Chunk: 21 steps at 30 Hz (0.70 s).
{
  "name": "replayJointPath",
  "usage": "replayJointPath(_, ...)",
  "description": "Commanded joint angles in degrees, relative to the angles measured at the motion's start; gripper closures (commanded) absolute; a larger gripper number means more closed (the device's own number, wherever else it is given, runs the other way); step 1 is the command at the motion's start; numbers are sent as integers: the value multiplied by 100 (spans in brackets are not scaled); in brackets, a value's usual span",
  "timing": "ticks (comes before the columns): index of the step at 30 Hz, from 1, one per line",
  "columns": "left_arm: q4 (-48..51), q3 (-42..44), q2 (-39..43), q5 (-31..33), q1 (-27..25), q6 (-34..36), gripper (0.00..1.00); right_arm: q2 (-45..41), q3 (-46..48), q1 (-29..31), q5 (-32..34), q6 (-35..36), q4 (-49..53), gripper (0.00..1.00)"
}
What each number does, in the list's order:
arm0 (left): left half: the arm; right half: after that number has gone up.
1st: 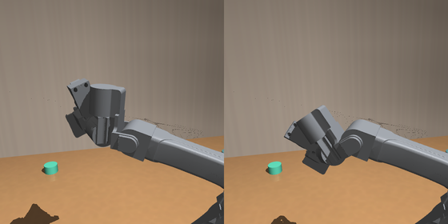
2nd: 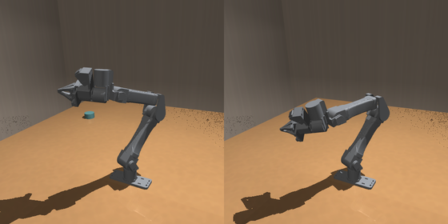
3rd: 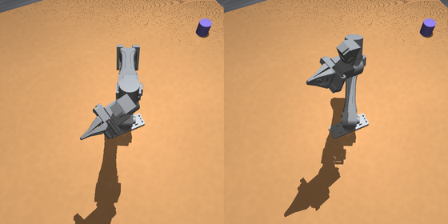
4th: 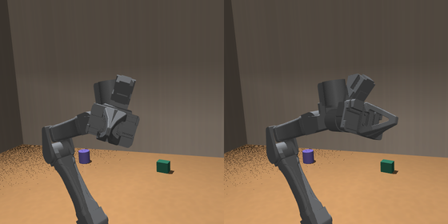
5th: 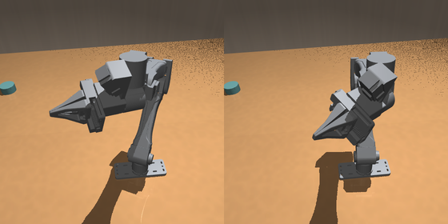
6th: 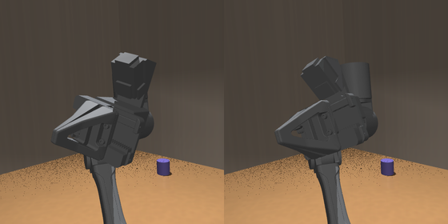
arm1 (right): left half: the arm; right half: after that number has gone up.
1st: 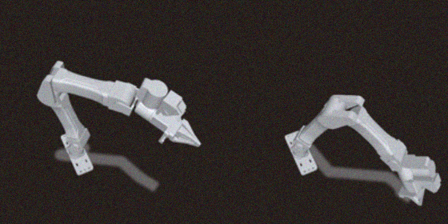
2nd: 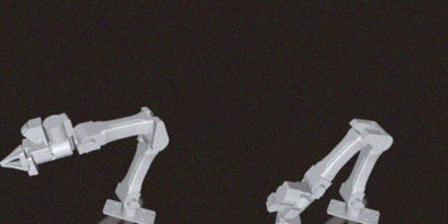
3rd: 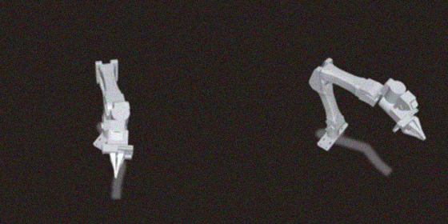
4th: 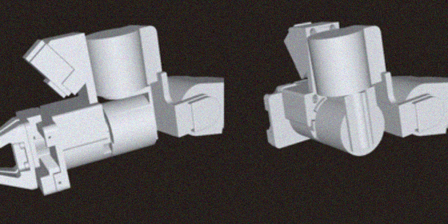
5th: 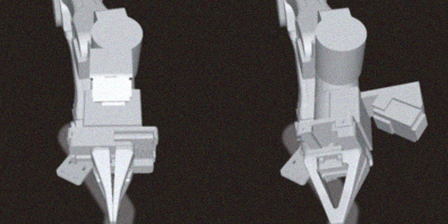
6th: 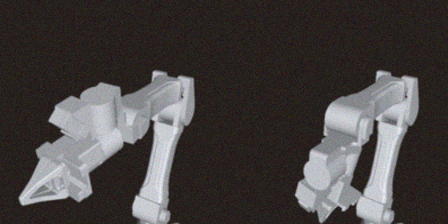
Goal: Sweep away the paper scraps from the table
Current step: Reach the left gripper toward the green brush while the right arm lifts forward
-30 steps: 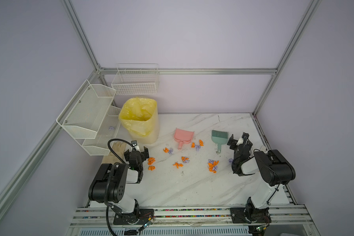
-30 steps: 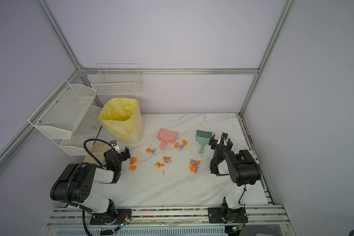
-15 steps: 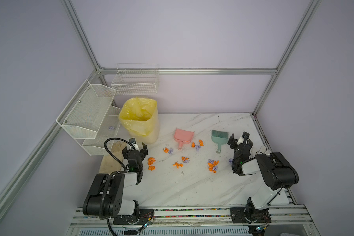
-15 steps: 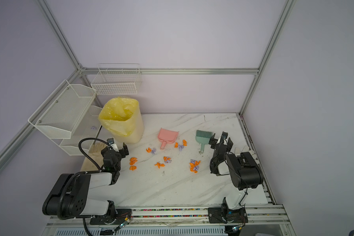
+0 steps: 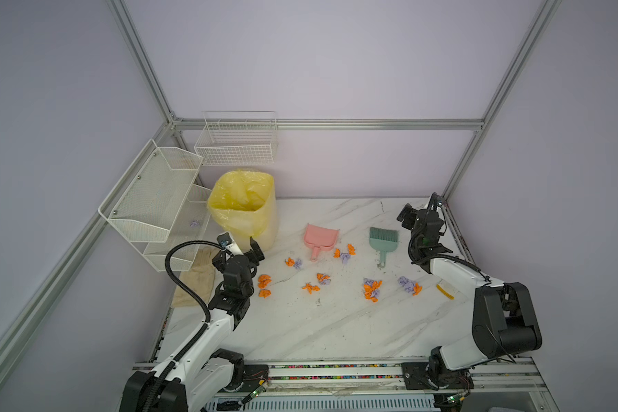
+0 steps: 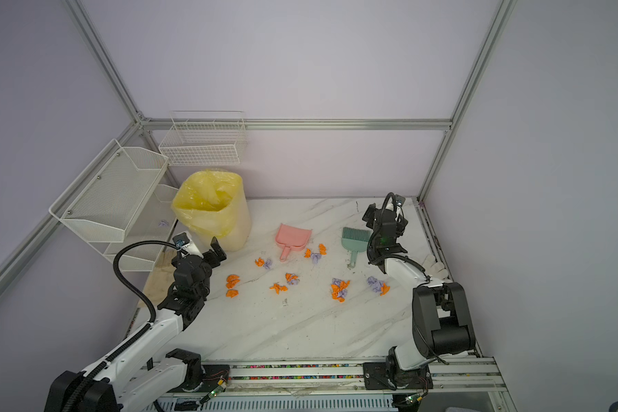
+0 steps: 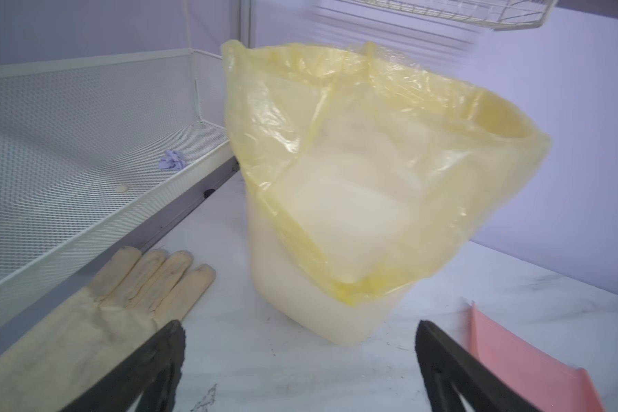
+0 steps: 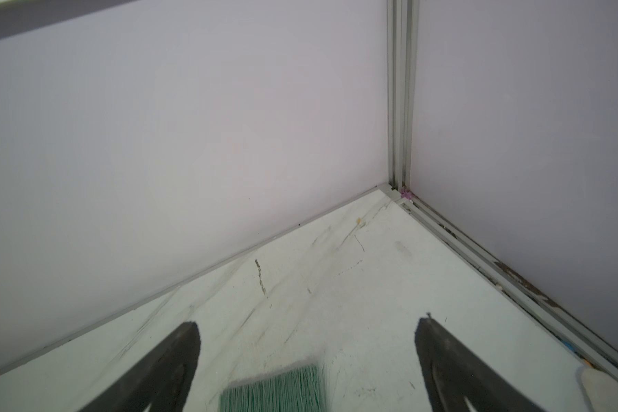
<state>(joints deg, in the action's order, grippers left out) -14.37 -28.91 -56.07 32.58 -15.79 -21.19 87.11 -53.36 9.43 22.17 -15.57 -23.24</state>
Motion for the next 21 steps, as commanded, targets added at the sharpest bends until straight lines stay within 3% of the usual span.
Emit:
replayJointPath(1,732,-923,-170,14,-682,-603,0,2,-140,37,-352,-398,1275,3)
replayJointPath(5,906,-1602,-812,286,-1619,-712,0,-268,-33,-64,-705,-604,1501,3)
replayJointPath(9,1249,-2721,-1789,96,-2253,-736,0,-538,107,-392,-1237,-986,1658,3)
replayJointPath(16,2309,-5637,-4518,-730,-2794,-588,0,-1034,299,-650,-1773,-1273,1672,3)
replayJointPath(21,2819,-7213,-6031,-1391,-2878,-991,0,-1213,343,-679,-1843,-1294,1705,3)
